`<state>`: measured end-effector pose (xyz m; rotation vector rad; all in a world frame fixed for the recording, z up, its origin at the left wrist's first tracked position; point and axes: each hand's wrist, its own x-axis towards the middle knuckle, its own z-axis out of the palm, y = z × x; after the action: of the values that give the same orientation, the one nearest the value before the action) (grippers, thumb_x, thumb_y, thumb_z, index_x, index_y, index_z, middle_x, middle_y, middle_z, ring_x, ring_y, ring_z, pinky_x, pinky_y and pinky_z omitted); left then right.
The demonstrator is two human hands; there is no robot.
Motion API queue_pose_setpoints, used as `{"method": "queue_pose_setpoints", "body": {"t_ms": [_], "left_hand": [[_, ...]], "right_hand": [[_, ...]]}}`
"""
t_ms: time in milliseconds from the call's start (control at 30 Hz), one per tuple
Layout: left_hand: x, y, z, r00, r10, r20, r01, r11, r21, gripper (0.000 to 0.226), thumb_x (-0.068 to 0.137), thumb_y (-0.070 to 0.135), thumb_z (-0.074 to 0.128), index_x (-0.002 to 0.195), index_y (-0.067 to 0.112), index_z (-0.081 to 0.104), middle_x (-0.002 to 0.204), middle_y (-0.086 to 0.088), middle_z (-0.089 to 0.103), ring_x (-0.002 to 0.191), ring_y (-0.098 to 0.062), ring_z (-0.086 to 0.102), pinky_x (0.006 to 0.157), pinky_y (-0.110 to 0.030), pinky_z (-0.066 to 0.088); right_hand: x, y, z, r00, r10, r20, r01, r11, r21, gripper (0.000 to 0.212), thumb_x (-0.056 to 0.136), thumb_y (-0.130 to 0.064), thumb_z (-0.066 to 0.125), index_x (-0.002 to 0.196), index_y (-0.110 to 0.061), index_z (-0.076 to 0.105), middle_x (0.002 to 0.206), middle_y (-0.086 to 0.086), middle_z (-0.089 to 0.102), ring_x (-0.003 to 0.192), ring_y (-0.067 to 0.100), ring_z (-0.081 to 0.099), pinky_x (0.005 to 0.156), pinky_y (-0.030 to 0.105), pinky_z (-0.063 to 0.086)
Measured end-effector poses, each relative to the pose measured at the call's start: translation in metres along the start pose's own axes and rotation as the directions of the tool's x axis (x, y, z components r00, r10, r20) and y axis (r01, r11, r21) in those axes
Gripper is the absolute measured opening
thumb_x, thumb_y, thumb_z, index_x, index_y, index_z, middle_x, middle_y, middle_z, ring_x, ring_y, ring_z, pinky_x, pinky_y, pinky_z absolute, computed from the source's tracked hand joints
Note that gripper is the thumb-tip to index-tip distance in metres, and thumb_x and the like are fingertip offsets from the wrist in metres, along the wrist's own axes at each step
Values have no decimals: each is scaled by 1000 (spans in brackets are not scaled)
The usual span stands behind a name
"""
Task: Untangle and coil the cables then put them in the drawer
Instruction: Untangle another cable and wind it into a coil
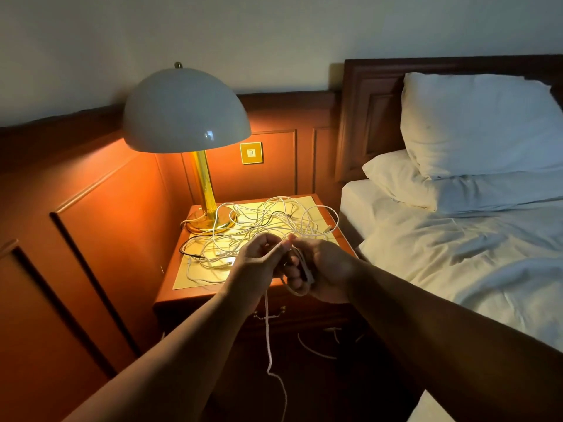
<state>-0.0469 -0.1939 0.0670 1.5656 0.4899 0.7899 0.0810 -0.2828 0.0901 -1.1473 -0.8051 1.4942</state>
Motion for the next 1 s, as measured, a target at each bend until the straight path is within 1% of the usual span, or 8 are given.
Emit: {"method": "queue_pose_setpoints", "body": {"t_ms": [100, 200, 300, 400, 500, 633, 867, 1000], "left_hand": [[4, 1, 1, 993, 64, -101, -48, 988, 148, 12, 96, 21, 60, 99, 10, 59, 71, -4, 64, 59, -14, 59, 51, -28, 48], [7, 4, -1, 996, 35, -84, -31, 998, 56, 10, 96, 20, 60, 99, 10, 58, 69, -5, 63, 54, -15, 56, 48, -26, 44], [6, 9, 1, 999, -10, -39, 4, 988, -153, 8, 98, 17, 56, 98, 9, 53, 61, -1, 58, 45, -12, 53, 41, -21, 40], [2, 14, 11, 999, -52, -14, 44, 928, -369, 8, 101, 17, 49, 97, 10, 49, 55, -2, 56, 36, -11, 48, 34, -17, 34], [0, 15, 15, 997, -71, -34, 49, 900, -432, 7, 102, 17, 47, 97, 12, 49, 52, 1, 51, 36, -9, 43, 35, -16, 33], [-2, 16, 10, 999, 40, -10, -40, 925, -379, 3, 96, 12, 51, 97, 10, 51, 61, 4, 57, 46, -6, 51, 41, -17, 42], [-7, 23, 15, 1000, -16, 2, 15, 891, -454, 18, 85, 28, 60, 92, 13, 55, 58, -1, 59, 45, -13, 59, 38, -22, 45], [-5, 10, 18, 998, -61, -16, 40, 814, -579, 21, 89, 22, 67, 101, 9, 56, 67, -8, 61, 52, -20, 65, 40, -28, 51]], "right_hand": [[0, 7, 3, 991, -99, -94, 93, 994, -61, 46, 108, -32, 27, 84, -5, 56, 82, 14, 61, 81, 24, 61, 75, 35, 57], [3, 10, 9, 983, -153, -98, 147, 987, -67, 40, 107, -30, 30, 94, -4, 58, 84, 10, 62, 85, 22, 61, 90, 39, 51], [5, 14, 17, 980, -191, -62, 200, 957, 212, 41, 104, -36, 34, 88, -6, 56, 70, 7, 53, 70, 21, 53, 76, 35, 48], [10, 16, 21, 963, -268, -13, 256, 903, 345, 41, 101, -40, 35, 85, -10, 58, 64, 3, 44, 58, 15, 45, 60, 27, 43], [10, 15, 21, 961, -278, 10, 251, 881, 402, 40, 101, -40, 37, 86, -11, 60, 68, 3, 50, 57, 12, 48, 56, 24, 45], [5, 14, 20, 957, -248, 148, 135, 837, 530, 33, 103, -31, 41, 86, -10, 61, 76, 6, 59, 66, 16, 62, 63, 24, 54], [1, 8, 21, 900, -247, 358, 50, 876, 480, 40, 103, -42, 39, 82, -13, 57, 59, -1, 48, 45, 7, 34, 44, 20, 26], [2, 3, 23, 917, -221, 331, 71, 909, 412, 44, 103, -43, 38, 87, -9, 61, 64, 3, 57, 42, 4, 41, 40, 16, 18]]}}
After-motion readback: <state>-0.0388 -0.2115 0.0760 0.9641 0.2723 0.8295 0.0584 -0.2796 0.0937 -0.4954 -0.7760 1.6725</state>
